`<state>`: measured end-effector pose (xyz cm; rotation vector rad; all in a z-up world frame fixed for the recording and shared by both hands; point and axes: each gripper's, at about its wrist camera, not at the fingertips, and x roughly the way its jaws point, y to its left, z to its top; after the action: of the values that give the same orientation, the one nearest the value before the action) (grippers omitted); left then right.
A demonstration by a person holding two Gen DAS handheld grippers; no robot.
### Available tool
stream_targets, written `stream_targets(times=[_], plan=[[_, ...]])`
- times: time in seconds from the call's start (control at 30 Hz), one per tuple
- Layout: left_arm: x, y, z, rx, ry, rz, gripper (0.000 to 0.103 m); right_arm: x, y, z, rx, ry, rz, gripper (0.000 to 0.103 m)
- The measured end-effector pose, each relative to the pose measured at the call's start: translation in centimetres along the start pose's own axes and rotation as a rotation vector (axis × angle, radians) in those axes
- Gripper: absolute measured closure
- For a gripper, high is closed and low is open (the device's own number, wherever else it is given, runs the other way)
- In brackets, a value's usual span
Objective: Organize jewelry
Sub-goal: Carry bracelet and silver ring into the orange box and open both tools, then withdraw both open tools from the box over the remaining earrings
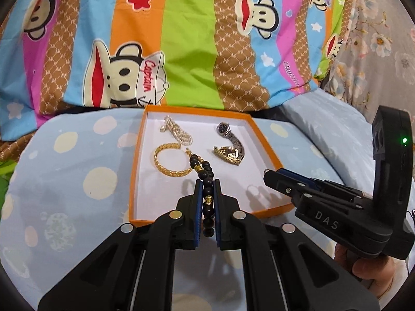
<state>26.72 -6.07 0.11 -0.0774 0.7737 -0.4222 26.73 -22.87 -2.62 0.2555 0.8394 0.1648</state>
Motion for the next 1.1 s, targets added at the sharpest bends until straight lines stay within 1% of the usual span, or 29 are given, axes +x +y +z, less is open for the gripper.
stream_targets(times=[0.17, 0.3, 0.37, 0.47, 0.53, 0.63, 0.73, 0.87, 1.03, 1.07, 1.1], plan=[[1.9, 0.3, -0.6, -0.001, 0.028, 0.008, 0.096, 1.9, -0.2, 0.0, -0.006, 0.029, 0.0, 0.085], [2.6, 0.6, -0.8, -0.009, 0.039, 0.016, 0.095, 2.5, -0.1, 0.1, -0.007, 0.036, 0.005, 0.083], [2.8, 0.6, -1.0, -0.006, 0.043, 0.026, 0.095, 2.1, -0.2, 0.2, -0.005, 0.02, 0.0, 0.077], [2.2, 0.8, -1.0, -0.02, 0.039, 0.03, 0.093, 0.2, -0.4, 0.6, -0.001, -0.021, -0.01, 0.075], [0.8, 1.2, -0.9, -0.038, 0.016, 0.016, 0.092, -1.7, -0.7, 0.8, 0.004, -0.051, -0.011, 0.073], [-1.8, 1.5, -1.0, -0.046, -0.019, 0.013, 0.087, -5.3, -1.2, 0.4, 0.016, -0.098, -0.022, 0.066], [-4.7, 1.7, -1.6, -0.049, -0.047, 0.01, 0.085, -9.1, -1.6, -1.1, 0.018, -0.134, -0.037, 0.061], [-8.2, 1.8, -3.6, -0.061, -0.057, 0.004, 0.081, -13.2, -2.4, -4.7, 0.031, -0.159, -0.079, 0.057], [-11.1, 1.1, -7.0, -0.045, -0.034, 0.009, 0.08, -16.3, -3.2, -9.6, 0.055, -0.142, -0.105, 0.057], [-11.6, 0.9, -7.8, -0.05, -0.027, 0.004, 0.077, -16.7, -3.3, -10.4, 0.055, -0.137, -0.109, 0.057], [-12.0, 0.9, -8.4, -0.055, -0.023, -0.001, 0.071, -17.0, -3.3, -11.3, 0.055, -0.13, -0.114, 0.057]])
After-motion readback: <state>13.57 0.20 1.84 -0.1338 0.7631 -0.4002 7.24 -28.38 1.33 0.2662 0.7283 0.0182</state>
